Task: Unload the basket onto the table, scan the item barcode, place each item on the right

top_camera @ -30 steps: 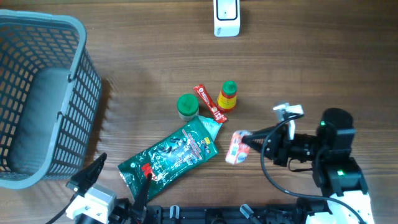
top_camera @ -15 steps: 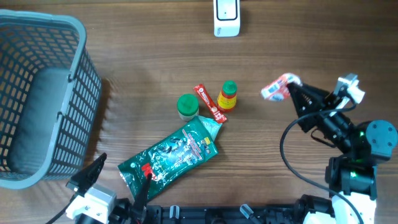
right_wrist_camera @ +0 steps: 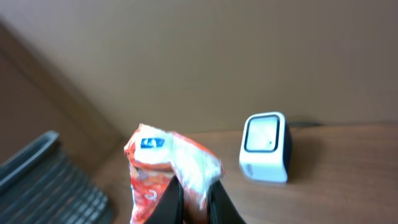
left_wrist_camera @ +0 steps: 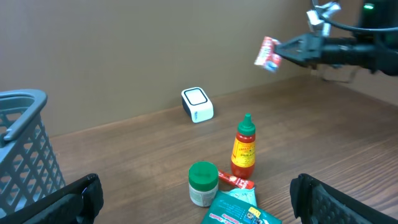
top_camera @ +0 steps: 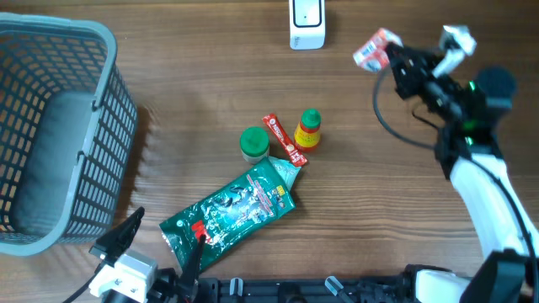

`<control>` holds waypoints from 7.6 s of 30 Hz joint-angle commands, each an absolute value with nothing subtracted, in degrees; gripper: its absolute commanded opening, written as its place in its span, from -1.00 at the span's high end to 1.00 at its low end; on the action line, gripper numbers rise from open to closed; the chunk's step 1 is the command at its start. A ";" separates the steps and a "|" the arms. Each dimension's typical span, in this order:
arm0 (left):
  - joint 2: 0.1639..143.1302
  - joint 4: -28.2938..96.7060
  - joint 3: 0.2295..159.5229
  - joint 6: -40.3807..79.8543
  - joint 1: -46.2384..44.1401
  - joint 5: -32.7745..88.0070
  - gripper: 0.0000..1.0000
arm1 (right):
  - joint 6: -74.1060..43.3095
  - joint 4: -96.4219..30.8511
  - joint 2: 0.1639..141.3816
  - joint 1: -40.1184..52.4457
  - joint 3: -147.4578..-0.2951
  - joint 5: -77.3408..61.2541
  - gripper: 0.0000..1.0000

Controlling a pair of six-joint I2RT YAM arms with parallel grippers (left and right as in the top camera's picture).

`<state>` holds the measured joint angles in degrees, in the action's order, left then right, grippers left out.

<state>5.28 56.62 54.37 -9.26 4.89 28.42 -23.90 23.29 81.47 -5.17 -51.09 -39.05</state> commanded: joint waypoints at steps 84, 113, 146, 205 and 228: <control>4.89 56.49 54.33 -8.73 4.78 28.88 -1.00 | 31.14 -2.98 120.40 4.69 -107.57 44.40 0.91; 4.89 56.49 54.33 -8.73 4.78 28.88 -1.00 | -19.00 -46.54 112.88 -44.66 -95.94 17.82 -1.00; 4.89 56.49 54.33 -8.73 4.78 28.88 -1.00 | -50.48 -78.98 96.64 0.16 -95.92 -18.85 -0.99; 4.89 56.49 54.33 -8.73 4.78 28.88 -1.00 | -28.21 -64.25 76.71 19.11 -86.94 1.50 -1.00; 4.89 56.49 54.33 -8.73 4.78 28.88 -1.00 | -112.03 -44.53 74.19 17.17 -53.87 -12.53 -0.99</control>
